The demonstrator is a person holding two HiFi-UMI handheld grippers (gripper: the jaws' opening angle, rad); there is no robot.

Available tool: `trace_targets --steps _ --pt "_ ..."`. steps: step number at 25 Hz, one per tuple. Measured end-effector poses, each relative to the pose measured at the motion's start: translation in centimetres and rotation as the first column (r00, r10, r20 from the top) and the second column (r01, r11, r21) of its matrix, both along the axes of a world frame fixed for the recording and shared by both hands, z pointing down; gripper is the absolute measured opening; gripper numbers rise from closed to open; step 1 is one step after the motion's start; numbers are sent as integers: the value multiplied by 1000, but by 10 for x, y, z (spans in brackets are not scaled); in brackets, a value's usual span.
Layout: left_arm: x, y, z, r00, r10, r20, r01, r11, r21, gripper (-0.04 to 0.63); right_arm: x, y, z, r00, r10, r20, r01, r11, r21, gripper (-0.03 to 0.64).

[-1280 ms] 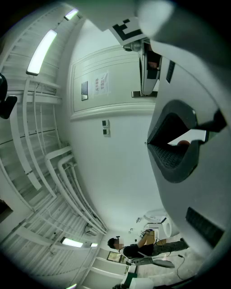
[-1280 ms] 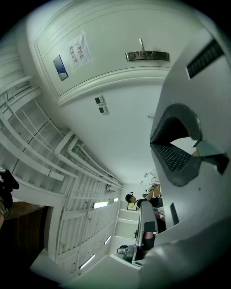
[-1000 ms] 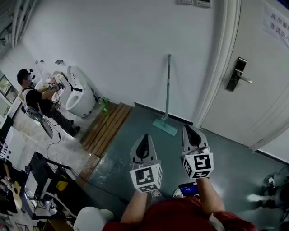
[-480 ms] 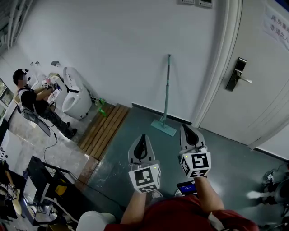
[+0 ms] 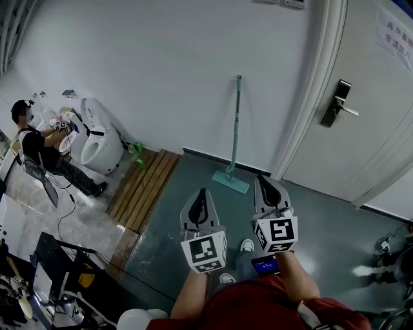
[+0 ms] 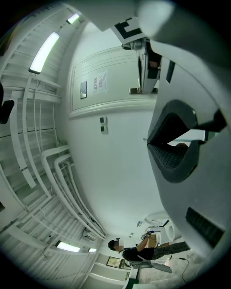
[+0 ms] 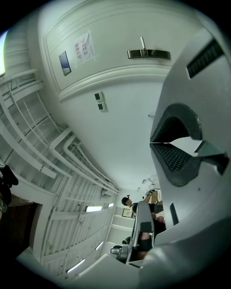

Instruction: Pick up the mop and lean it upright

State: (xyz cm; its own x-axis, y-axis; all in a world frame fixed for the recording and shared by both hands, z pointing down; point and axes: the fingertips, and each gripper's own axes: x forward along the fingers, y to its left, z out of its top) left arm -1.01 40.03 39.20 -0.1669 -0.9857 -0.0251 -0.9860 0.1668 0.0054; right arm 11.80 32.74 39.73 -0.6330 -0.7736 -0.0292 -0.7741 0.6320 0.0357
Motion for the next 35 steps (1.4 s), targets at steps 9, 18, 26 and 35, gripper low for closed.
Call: trace_targets --steps 9,18,26,35 --pt "-30 -74 2 999 -27 29 27 1000 1 14 -34 -75 11 1000 -31 -5 31 999 -13 18" --pt "-19 -194 -2 999 -3 47 3 1000 5 14 -34 -189 13 999 -29 21 30 999 -35 18" --pt "-17 -281 8 998 -1 62 3 1000 -22 14 -32 -274 18 999 -34 25 35 998 -61 18" --pt "-19 -350 12 999 -14 50 15 1000 -25 14 -32 -341 27 997 -63 44 66 995 -72 18"
